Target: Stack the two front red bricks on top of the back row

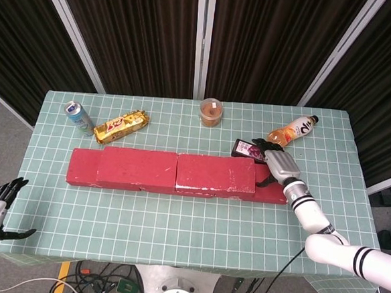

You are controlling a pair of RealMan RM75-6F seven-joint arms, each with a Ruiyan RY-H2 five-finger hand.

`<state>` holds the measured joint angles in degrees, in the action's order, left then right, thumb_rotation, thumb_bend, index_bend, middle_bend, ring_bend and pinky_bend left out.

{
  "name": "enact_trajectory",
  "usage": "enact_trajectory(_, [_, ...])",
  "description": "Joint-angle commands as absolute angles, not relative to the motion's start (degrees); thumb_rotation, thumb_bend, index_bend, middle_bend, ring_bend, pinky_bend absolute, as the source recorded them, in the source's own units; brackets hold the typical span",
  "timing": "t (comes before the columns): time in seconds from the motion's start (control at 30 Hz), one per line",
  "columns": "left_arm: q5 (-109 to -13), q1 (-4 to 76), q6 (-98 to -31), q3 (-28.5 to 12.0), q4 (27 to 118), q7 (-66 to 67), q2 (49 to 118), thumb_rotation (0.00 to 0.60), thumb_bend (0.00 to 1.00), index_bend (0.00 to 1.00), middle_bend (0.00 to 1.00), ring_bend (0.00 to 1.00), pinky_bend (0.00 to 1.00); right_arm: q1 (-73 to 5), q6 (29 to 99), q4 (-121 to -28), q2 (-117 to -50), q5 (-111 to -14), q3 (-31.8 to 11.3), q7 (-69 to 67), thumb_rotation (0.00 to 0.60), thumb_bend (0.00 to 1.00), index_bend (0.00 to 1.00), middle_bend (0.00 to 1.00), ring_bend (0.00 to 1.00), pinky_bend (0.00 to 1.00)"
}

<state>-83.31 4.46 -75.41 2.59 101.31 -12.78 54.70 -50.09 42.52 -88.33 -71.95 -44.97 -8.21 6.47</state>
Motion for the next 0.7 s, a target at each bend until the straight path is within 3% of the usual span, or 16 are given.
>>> enact_trajectory(0.03, [-83.4,4.4,-75.5,2.6,101.3,-12.8,54.7,0.6,0.0,0.03,0.0,0.0,0.0,-50.1,42.5,-88.5,-72.0,-44.8,-8.3,6.7,0.6,0.04,0.0,0.0,0.0,0.0])
enact_trajectory(0.7, [-83.6,4.4,-75.7,2.6,101.4,-12.6,54.7,0.6,0.0,0.03,0.0,0.0,0.0,-48.9,43.8,-91.3,-69.4,-44.9,-8.9,7.7,0.6,0.04,0.0,0.0,0.0,0.0])
